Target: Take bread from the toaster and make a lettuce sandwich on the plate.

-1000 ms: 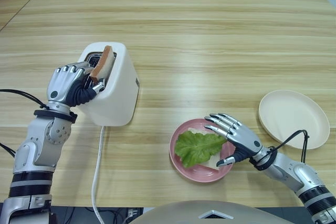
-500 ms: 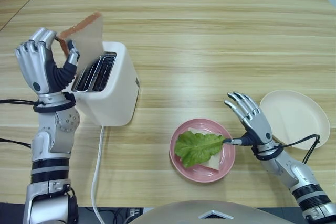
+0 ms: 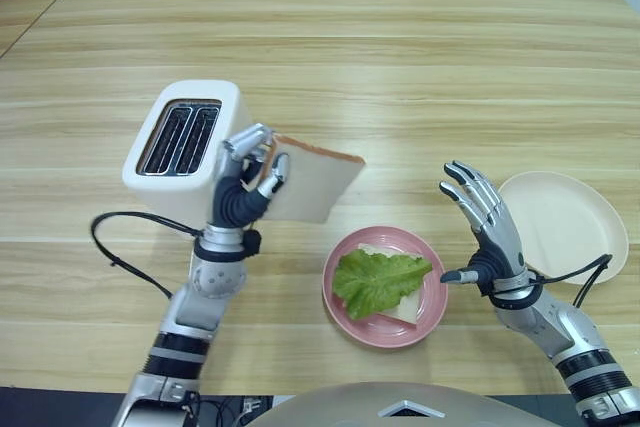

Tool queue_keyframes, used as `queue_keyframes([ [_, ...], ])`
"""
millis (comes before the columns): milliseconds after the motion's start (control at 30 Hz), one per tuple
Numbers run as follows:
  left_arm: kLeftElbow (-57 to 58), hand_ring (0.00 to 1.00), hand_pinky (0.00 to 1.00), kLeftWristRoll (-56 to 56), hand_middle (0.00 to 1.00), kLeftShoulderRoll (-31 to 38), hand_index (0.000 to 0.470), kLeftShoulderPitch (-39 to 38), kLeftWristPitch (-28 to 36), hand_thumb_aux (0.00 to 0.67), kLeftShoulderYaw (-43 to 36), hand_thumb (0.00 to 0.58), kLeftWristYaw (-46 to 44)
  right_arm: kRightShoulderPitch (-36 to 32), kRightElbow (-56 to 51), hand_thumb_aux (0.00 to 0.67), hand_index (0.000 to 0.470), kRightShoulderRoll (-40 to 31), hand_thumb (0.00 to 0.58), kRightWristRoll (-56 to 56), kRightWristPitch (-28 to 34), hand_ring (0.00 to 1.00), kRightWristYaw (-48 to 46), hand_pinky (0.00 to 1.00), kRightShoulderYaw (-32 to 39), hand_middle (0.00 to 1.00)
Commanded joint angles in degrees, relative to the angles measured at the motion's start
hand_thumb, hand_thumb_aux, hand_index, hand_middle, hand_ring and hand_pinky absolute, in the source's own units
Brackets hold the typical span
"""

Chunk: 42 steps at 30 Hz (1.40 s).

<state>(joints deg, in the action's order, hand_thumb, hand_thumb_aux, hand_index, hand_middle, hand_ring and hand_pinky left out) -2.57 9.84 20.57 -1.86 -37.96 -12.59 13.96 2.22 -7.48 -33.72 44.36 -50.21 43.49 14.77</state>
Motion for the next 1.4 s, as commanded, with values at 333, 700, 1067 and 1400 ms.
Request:
queue_keyframes([
  [333,0.3,1.0,1.0,-3.7,1.0,-4.7,0.47,-8.4,3.8,0.67,-8.1,0.58,-17.4,-0.4,-0.6,0.0,0.0,1.0,0.0,-4.7,-7.5,0.0,-13.2,0.0,-0.2,0.0],
  [700,-2.5,1.0,1.0,-4.9,1.0,0.6,0.47,-6.6,3.3,0.67,-7.8,0.58,-30.8,-1.4,-2.1,0.0,0.0,3.5,0.0,-4.7,-9.1,0.0,-17.2,0.0,-2.2,0.0],
  [1067,4.3,1.0,1.0,-4.2,1.0,5.0,0.47,9.2,1.6,0.67,-5.9,0.58,-42.1,-0.8,-3.4,0.0,0.0,5.1,0.0,-4.4,-10.9,0.0,-18.7,0.0,-3.4,0.0],
  [1400,23.8,1.0,1.0,-1.9,1.0,1.8,0.47,19.4,-3.3,0.67,-12.3,0.58,-50.8,0.4,-2.7,0.0,0.0,4.6,0.0,-8.6,-15.1,0.0,-24.7,0.0,-2.9,0.0],
])
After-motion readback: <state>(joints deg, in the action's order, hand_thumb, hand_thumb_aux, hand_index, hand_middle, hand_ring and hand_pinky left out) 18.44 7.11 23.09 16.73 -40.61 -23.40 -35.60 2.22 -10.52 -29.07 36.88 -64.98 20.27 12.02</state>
